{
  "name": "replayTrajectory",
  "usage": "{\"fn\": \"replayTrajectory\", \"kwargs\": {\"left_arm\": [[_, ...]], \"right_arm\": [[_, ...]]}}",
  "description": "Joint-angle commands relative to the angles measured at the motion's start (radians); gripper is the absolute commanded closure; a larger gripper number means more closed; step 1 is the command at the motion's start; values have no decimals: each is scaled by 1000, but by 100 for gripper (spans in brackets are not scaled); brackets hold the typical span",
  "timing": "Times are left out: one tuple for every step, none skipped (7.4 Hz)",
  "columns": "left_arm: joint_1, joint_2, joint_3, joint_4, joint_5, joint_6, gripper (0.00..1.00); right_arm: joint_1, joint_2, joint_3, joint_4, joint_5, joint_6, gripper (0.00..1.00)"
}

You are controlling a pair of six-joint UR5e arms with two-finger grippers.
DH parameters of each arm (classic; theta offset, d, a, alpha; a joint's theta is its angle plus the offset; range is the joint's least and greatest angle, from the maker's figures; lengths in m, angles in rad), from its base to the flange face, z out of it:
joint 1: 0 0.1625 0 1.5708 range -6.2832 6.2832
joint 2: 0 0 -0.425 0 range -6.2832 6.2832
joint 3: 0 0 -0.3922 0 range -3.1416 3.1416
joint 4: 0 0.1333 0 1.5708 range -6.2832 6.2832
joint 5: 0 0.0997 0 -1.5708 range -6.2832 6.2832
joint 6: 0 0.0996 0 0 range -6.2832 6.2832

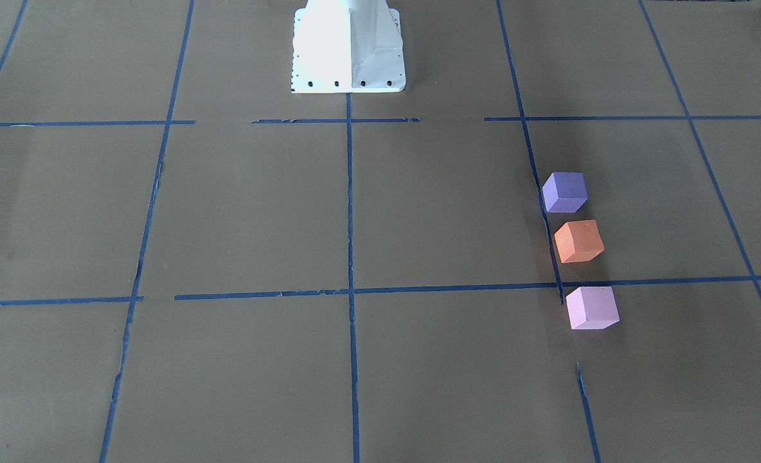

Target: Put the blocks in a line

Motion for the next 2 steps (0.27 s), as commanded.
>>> {"fn": "replayTrajectory", "kwargs": {"left_arm": [[0,-3,0,0,0,0,0],[0,-3,-1,0,0,0,0]], "right_arm": [[1,0,0,0,0,0,0],[-1,0,0,0,0,0,0]]}}
